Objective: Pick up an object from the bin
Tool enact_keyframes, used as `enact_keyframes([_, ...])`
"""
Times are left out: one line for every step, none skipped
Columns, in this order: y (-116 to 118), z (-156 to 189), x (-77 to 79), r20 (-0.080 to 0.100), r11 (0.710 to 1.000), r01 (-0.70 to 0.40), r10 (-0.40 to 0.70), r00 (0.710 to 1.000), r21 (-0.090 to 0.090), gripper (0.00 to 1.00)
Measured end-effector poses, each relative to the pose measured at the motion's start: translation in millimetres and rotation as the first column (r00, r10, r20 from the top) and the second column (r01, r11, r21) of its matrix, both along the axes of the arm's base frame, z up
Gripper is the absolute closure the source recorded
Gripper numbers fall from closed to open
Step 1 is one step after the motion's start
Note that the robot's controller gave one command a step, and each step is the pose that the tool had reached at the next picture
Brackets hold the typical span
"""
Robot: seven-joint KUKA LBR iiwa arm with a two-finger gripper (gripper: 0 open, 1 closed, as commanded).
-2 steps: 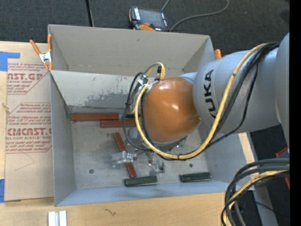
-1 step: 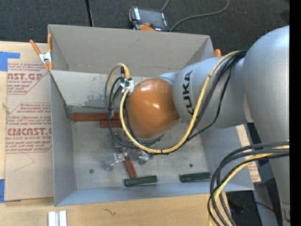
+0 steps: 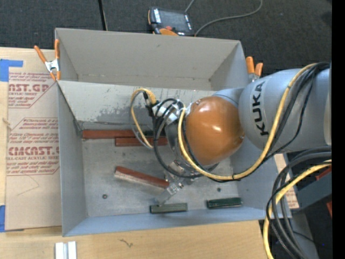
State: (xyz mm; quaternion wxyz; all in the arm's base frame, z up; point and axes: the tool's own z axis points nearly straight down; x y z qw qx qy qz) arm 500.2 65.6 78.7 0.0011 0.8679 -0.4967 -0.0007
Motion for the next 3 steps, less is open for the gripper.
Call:
enact_keyframes([61.0,-9.1,73.8,0.006,0.999,0.032,-0.032,0.999,0.008,0.0])
enact_keyframes([104.8,1.6,79.4,0.001,0.954,0.298,-0.298,0.954,0.007,0.0])
enact_keyframes([22.5,-3.9,82.4,0.001,0.949,0.316,-0.316,0.949,0.002,0.0])
